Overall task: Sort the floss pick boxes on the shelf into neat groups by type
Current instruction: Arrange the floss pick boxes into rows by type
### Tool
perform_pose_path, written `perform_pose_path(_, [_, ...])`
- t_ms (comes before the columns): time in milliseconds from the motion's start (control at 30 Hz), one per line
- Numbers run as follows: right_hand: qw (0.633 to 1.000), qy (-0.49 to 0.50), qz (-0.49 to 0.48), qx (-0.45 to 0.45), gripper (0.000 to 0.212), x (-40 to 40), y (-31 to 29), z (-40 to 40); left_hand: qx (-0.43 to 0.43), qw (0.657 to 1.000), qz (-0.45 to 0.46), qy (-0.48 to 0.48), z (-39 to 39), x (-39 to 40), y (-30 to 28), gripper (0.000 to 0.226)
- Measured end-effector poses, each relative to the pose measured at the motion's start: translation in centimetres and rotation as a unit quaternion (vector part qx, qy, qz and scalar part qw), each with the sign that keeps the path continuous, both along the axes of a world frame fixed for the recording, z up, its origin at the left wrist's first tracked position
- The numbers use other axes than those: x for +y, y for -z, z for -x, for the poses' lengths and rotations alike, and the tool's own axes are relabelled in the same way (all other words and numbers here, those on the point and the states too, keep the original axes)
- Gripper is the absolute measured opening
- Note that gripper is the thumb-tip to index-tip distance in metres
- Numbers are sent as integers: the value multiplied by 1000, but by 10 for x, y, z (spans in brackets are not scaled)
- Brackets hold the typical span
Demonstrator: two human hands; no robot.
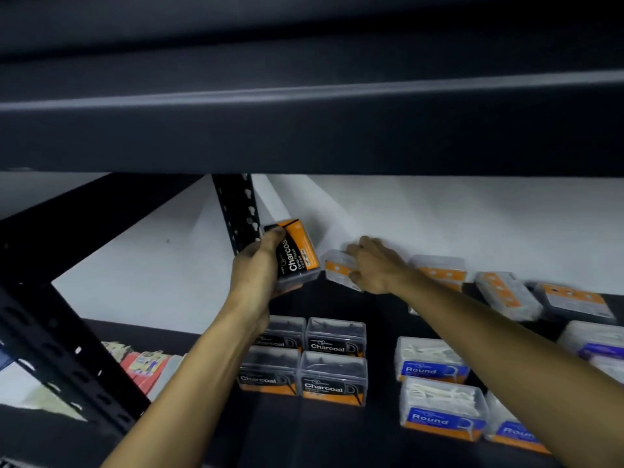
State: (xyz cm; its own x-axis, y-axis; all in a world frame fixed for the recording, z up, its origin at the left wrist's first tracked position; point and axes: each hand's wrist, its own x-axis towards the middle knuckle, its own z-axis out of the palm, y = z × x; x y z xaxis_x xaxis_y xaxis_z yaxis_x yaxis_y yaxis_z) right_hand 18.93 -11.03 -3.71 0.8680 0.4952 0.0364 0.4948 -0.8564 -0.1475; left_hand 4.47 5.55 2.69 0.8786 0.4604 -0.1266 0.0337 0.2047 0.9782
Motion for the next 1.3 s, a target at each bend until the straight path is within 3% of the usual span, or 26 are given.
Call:
perform_pose_path(167, [996,-10,-68,65,78,4,-11,5,-1,1000,-9,13,-2,2,2,33])
perform_pose_path(300, [994,-39,-51,85,77,6,-14,8,0,1000,-6,25,-4,0,4,31])
perform_pose_path(600, [968,-166,187,-6,81,0,-32,13,-10,997,29,69,0,1,9,25])
perform_pose_path(733, [951,-210,210,-83,59,3,-22,11,-14,997,25,74,3,3,9,26])
perform_pose_path(833, [940,-225,226,-118,55,-2,-23,14,-8,997,15,74,5,6,10,33])
perform_pose_path(967, [952,-226,142,-152,54,-14,-30,15,-7,997,17,70,8,14,10,37])
perform_pose_path(1100, [988,-148,28,-24,24,-24,-42,22,-12,997,28,71,11,18,8,40])
perform_pose_path(1300, [985,-76,-85,131,34,-44,-69,42,-9,997,27,77,11,11,6,45])
